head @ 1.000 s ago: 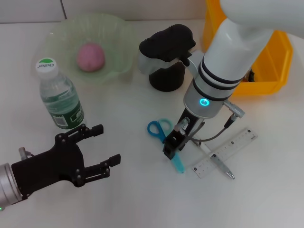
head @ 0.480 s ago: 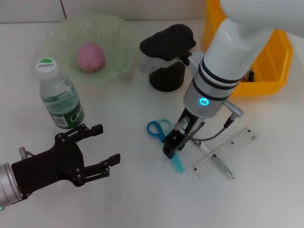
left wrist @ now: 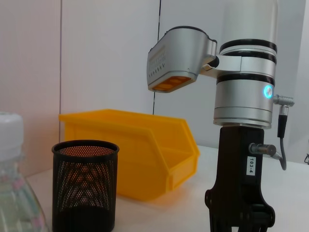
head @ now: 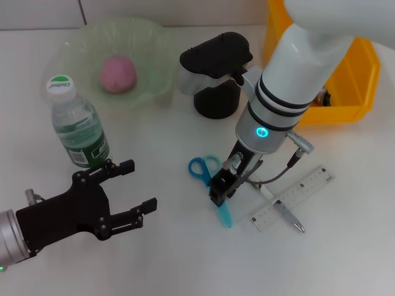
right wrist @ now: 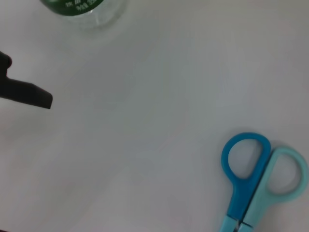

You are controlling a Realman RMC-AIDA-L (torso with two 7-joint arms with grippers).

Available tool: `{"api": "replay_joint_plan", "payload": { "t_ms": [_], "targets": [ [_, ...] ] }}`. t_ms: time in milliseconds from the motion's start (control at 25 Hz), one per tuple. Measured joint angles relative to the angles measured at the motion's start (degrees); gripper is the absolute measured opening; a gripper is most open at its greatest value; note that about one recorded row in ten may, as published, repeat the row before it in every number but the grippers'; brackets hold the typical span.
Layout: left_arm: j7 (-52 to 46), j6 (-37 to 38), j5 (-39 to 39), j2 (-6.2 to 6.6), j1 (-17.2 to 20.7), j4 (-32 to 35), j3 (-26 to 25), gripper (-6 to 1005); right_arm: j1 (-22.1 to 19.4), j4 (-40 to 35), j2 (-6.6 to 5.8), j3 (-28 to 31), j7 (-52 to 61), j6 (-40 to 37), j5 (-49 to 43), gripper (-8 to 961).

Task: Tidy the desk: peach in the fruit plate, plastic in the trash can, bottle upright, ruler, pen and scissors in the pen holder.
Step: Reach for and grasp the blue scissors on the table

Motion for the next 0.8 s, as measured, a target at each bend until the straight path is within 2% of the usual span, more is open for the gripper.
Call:
{"api": "replay_joint_plan", "payload": {
  "t_ms": [280,640,760,800],
  "targets": [
    [0.00,0.00,0.00,0.00,-0.11,-0.08,0.00,832,-0.27,-0.38,0.00,0.32,0.00,-0.42,-0.22,183],
    [0.00,0.05,0.00,0.00,-0.12,-0.08,0.00,832,-0.98,-1.26,0.00,0.91,0.00,-0.52,-0.37,171],
    [0.00,0.22,0.00,0.00,-0.12,-0.08,0.00,832,-2.40,-3.40,-0.13,2.49,0.00,-1.09,-1.14,167],
    [0.00,0.29,0.00,0.00,-0.12,-0.08,0.00,832,-3.32,-5.09,-0.06,5.16,0.00,-2.04,-3.52,171]
  ]
}}
